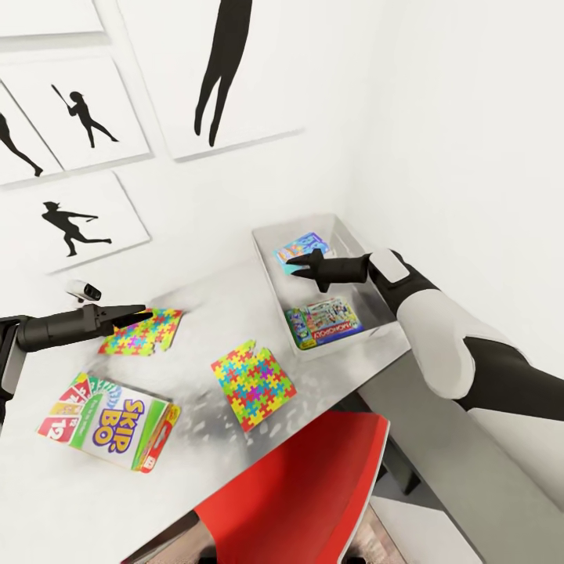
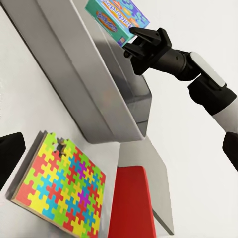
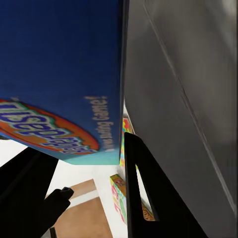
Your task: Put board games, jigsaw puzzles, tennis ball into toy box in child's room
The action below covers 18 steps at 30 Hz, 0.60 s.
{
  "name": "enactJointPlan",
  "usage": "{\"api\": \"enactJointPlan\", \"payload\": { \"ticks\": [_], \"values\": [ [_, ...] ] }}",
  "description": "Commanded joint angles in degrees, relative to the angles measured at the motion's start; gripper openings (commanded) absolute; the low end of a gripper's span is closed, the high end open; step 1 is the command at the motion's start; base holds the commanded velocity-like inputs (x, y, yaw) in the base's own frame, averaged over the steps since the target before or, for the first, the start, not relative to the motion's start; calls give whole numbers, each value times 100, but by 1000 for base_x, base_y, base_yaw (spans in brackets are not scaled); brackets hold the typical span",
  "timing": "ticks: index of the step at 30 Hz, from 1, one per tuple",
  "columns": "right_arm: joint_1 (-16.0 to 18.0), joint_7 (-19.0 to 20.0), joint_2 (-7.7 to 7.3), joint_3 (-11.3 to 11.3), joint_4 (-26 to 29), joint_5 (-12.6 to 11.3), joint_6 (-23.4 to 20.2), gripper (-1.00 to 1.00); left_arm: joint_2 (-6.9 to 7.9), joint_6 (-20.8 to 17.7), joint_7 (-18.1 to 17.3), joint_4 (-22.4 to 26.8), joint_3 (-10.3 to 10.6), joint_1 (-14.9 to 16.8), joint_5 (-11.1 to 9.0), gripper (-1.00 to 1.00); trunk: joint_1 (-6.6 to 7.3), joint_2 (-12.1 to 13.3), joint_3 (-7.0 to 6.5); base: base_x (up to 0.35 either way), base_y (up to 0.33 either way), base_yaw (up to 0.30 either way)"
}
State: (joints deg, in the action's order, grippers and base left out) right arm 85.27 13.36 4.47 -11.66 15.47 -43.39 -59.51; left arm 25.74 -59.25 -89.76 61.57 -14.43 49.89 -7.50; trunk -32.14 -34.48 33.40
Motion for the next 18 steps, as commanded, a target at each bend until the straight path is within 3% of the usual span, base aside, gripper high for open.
{"api": "enactJointPlan", "payload": {
  "ticks": [1, 14, 18],
  "values": [
    [5, 35, 4, -38, 2, 50, -22, -100, 2, -61, -24, 2, 2, 3, 3, 100, -1, -7, 16, 0, 0, 5],
    [65, 35, -35, -50, -12, 43, -20, -100, 5, -61, -24, -2, 2, 3, 3, 100, -1, -7, 40, 0, 0, 3],
    [196, -63, -43, -173, -291, 42, -18, -100, 3, -61, -24, -1, 2, 3, 3, 100, -1, -7, 40, 0, 0, 0]
  ]
}}
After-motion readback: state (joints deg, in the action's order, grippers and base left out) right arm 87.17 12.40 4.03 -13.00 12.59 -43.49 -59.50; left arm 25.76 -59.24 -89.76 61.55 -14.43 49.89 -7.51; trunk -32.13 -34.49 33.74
